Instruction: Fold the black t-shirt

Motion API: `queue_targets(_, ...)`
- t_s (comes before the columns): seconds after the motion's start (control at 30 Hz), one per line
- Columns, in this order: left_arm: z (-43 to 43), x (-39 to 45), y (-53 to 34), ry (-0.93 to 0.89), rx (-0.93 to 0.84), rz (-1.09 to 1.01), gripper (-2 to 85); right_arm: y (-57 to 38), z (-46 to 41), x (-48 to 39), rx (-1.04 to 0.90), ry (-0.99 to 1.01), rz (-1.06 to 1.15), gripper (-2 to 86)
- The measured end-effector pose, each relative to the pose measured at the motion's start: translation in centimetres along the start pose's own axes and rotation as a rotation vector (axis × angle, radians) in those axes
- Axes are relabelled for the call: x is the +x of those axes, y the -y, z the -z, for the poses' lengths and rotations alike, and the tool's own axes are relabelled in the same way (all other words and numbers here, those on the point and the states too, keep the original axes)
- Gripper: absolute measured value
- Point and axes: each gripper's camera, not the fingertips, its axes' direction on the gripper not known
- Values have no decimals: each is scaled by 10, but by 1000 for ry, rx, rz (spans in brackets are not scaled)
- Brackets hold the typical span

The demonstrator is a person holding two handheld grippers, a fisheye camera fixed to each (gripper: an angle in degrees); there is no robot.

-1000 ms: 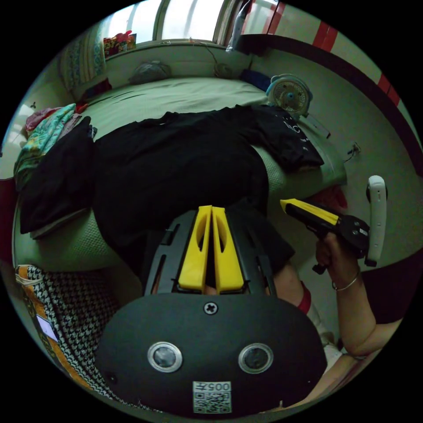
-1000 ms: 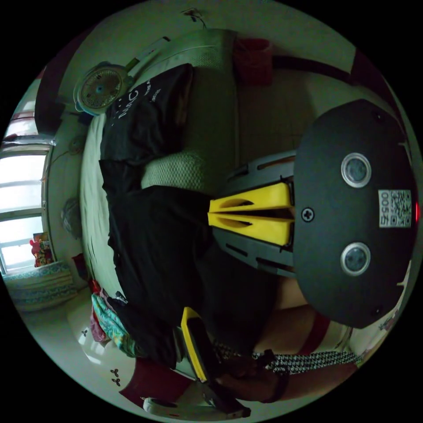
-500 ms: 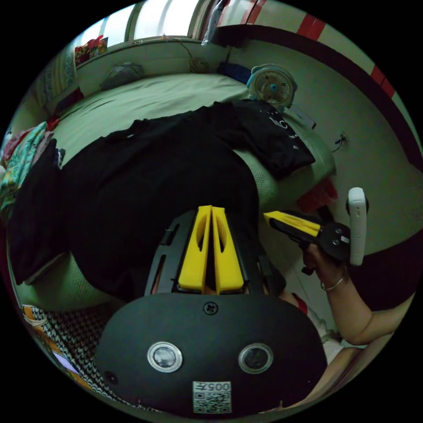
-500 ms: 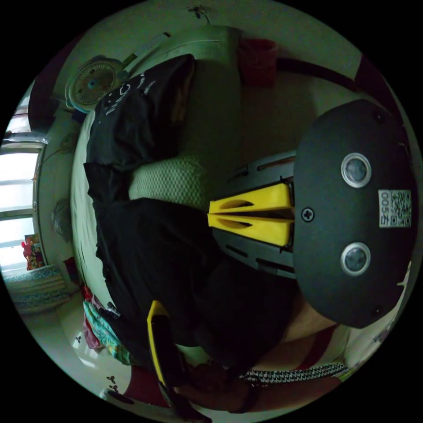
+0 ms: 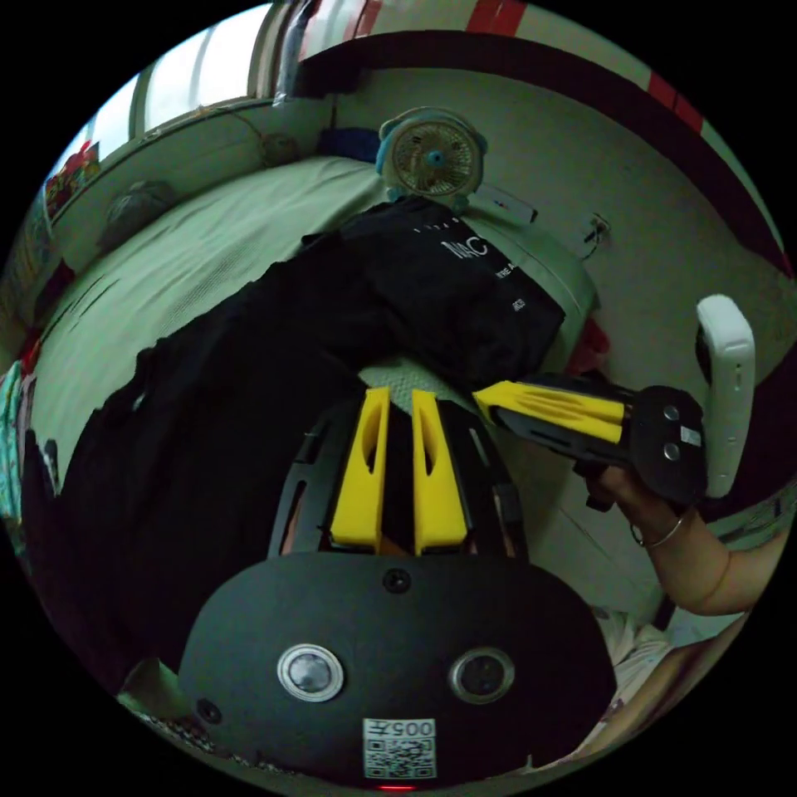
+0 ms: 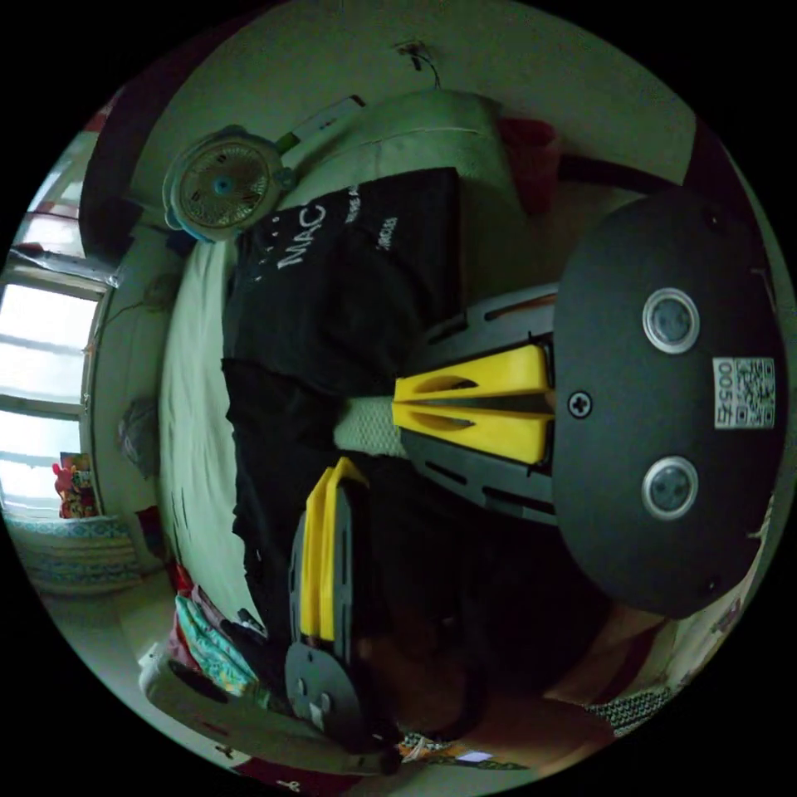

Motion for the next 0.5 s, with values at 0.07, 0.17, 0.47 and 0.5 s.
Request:
queue_targets(0.07, -15, -10, 19, -30, 4, -14, 77, 31, -2, 4, 41, -17, 31, -10)
queue_targets(0.17, -36, -28, 43, -39, 28, -30, 97, 79, -12, 10, 32, -38, 59, -8)
queue_targets(0.47, -89, -77, 97, -43, 96, -29, 107, 203, -66, 17, 10, 19, 73, 61)
queue_targets(0.5, -95, -82, 106, -39, 94, -40, 107, 209, -72, 17, 1, 9, 66, 62)
